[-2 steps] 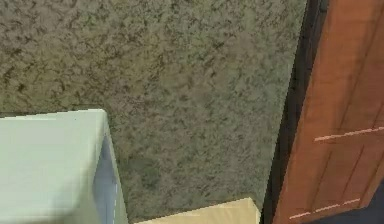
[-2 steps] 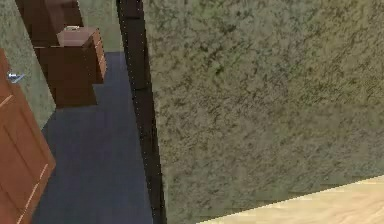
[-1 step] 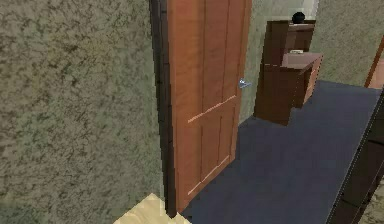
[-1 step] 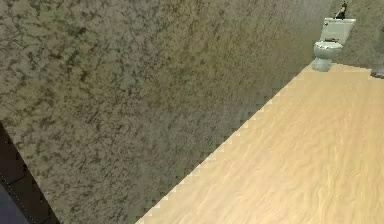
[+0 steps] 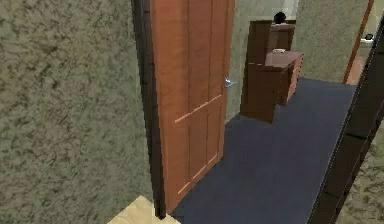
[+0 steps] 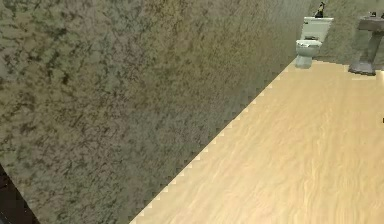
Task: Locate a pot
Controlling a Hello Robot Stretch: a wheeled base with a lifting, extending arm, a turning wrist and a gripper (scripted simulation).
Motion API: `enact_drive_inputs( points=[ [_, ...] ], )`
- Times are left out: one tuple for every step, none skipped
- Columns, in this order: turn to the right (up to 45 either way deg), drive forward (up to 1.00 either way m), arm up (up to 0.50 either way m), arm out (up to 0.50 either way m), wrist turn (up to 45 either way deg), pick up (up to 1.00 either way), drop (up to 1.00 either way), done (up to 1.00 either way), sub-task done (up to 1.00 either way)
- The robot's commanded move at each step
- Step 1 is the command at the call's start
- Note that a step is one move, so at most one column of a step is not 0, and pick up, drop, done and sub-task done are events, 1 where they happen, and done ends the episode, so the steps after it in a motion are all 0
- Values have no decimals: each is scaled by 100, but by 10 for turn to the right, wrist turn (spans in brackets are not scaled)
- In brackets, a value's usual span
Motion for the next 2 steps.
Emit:
enact_drive_inputs(
  points=[
    [0,75,0,0,0,0,0,0,0],
    [450,0,0,0,0,0,0,0,0]
  ],
)
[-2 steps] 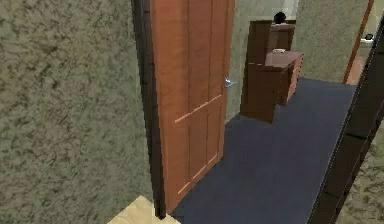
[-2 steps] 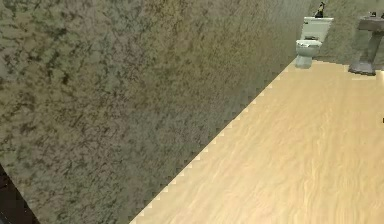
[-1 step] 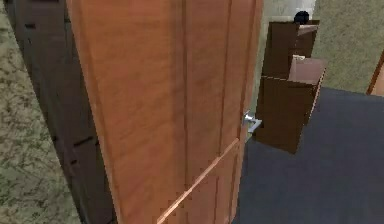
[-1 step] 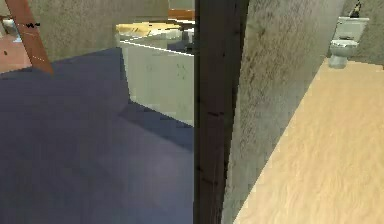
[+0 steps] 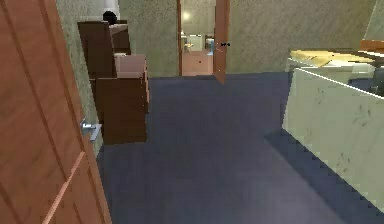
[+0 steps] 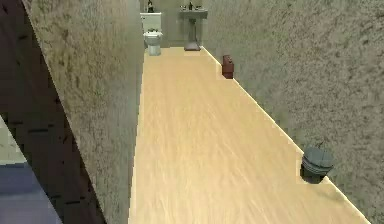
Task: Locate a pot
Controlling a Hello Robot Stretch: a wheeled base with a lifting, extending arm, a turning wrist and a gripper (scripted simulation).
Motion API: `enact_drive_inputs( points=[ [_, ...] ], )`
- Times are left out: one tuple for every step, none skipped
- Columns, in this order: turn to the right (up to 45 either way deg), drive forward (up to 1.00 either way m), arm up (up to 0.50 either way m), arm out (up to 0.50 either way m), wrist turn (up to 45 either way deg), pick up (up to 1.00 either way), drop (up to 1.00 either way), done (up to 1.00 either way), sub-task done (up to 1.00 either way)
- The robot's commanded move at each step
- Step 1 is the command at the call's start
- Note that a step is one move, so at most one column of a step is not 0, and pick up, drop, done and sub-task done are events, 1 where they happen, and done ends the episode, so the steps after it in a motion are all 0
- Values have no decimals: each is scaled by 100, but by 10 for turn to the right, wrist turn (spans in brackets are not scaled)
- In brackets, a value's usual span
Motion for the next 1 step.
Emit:
enact_drive_inputs(
  points=[
    [0,100,0,0,0,0,0,0,0]
  ],
)
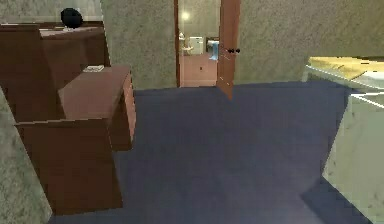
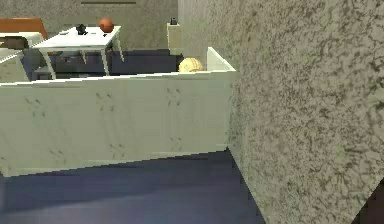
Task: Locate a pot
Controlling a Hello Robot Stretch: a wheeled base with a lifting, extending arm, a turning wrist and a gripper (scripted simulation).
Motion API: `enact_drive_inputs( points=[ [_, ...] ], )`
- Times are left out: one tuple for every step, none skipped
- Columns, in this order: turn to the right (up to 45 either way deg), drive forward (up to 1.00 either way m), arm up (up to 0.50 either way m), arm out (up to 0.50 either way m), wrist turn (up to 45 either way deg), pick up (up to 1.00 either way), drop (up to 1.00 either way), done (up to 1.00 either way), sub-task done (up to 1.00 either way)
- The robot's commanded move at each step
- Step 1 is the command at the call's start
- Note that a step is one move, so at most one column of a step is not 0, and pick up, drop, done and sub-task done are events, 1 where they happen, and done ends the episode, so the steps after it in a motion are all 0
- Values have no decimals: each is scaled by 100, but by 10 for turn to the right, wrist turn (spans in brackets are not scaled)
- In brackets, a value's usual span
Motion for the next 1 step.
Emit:
enact_drive_inputs(
  points=[
    [0,100,0,0,0,0,0,0,0]
  ],
)
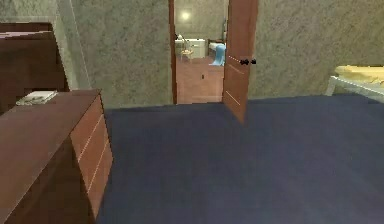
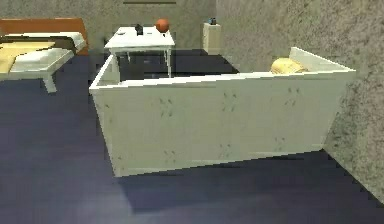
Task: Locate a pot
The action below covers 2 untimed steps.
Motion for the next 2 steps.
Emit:
enact_drive_inputs(
  points=[
    [0,100,0,0,0,0,0,0,0],
    [0,100,0,0,0,0,0,0,0]
  ],
)
